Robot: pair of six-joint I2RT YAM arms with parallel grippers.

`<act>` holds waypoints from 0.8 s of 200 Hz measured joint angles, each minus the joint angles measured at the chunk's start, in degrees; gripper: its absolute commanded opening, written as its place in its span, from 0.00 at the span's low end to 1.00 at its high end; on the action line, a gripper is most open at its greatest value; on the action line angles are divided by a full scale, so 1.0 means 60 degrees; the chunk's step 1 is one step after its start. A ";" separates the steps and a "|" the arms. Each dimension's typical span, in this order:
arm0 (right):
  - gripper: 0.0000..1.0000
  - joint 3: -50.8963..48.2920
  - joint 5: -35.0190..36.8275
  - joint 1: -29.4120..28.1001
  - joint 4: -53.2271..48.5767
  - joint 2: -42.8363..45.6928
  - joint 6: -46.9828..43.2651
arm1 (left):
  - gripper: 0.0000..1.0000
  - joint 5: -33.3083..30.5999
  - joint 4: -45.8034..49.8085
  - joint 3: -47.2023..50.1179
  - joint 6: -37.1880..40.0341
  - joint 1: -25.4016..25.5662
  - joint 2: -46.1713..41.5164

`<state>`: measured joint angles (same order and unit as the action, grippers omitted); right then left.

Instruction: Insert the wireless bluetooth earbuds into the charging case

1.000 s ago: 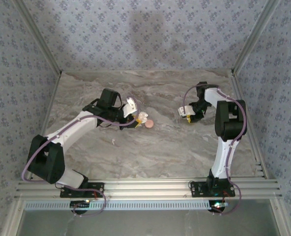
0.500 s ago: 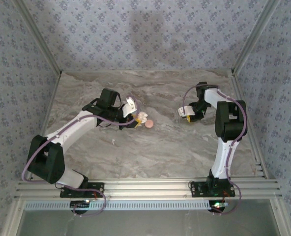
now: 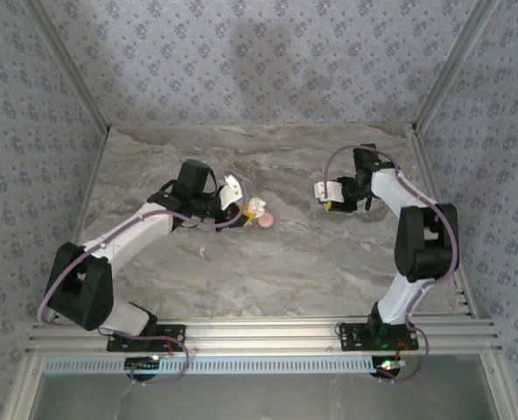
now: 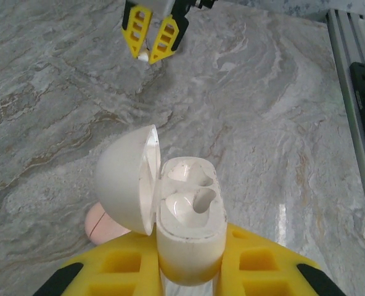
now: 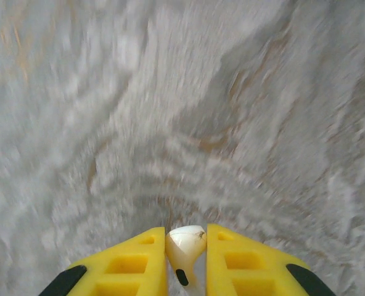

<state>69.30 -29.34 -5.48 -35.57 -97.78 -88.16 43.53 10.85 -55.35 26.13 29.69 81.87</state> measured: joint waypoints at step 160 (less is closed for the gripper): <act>0.17 -0.3916 -0.4943 -0.1042 0.6910 0.4834 1.1562 | 0.19 -0.2794 -0.7497 0.2739 -0.1810 0.1993 -0.0262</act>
<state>45.80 -59.00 -11.73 5.89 -68.77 -18.79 26.76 -34.13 -38.92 15.27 41.65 80.29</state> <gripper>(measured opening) 0.167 0.193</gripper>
